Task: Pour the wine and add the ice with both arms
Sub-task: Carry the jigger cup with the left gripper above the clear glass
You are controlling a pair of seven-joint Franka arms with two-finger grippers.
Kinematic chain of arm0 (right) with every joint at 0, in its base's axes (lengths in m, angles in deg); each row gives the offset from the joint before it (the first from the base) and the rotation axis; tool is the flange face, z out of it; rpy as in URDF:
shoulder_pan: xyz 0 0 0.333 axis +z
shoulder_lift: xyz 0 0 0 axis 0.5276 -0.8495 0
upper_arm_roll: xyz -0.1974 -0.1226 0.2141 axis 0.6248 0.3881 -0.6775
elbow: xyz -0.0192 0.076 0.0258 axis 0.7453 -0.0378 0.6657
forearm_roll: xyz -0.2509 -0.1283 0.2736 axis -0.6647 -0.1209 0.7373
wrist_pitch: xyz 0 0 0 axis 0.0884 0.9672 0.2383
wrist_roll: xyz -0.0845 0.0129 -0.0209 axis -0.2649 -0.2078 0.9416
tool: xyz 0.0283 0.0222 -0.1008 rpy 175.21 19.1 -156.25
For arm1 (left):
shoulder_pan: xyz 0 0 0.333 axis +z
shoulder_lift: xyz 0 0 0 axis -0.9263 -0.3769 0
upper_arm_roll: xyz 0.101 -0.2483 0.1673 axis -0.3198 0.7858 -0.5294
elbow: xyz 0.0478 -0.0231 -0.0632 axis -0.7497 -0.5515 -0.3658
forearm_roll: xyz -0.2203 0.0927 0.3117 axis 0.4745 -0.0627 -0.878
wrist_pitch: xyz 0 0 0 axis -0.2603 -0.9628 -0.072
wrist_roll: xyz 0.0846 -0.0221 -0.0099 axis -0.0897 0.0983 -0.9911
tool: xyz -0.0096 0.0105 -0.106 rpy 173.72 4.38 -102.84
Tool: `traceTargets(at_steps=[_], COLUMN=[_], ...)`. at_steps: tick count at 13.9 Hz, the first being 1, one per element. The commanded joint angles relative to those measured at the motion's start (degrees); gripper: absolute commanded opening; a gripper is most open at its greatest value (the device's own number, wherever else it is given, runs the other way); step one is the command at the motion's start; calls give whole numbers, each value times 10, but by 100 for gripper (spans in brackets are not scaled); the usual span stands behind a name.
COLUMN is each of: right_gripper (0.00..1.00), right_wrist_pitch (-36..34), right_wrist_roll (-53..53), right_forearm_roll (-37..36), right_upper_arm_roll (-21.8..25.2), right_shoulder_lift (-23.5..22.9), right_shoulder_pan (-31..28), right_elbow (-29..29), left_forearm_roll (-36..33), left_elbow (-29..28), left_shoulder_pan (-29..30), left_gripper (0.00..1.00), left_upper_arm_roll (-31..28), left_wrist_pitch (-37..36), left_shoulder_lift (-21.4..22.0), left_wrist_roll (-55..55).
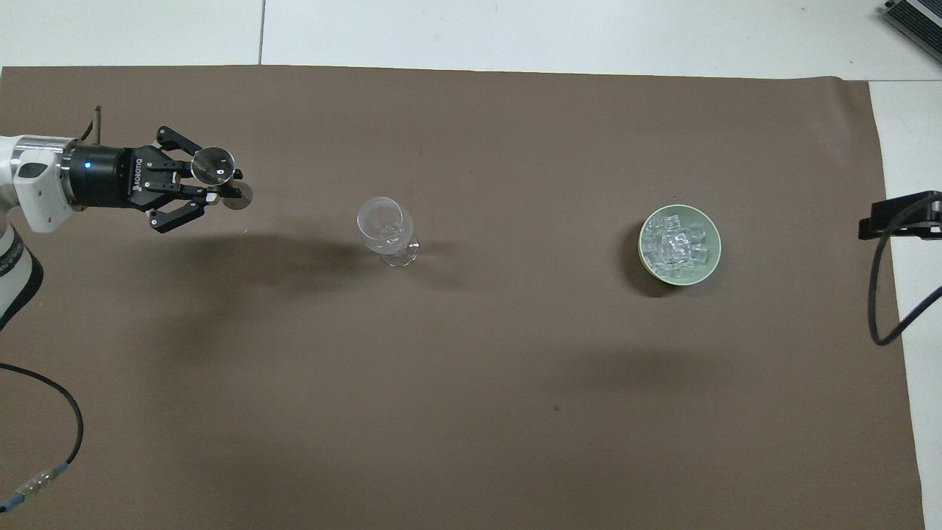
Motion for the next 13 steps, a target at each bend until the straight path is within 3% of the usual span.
traceTargets(at_steps=[1,13], right_gripper=[100,100], right_wrist_pitch=[7,7], right_wrist_roll=[11,11], right_forearm_roll=[0,0], right_upper_arm_roll=[-5,-5], right_shoulder_lift=[4,4], right_shoulder_pan=[-8,-8], right_elbow=[-7,-7], left_forearm_roll=[2,-44], left_elbow=[-29,-88], left_shoulder_pan=[-28,-102], left_gripper=[9,8], left_upper_arm_roll=[-12,-14], left_wrist_pitch=[29,134], left_shoulder_lift=[34,99], left_wrist_roll=[-14,-35])
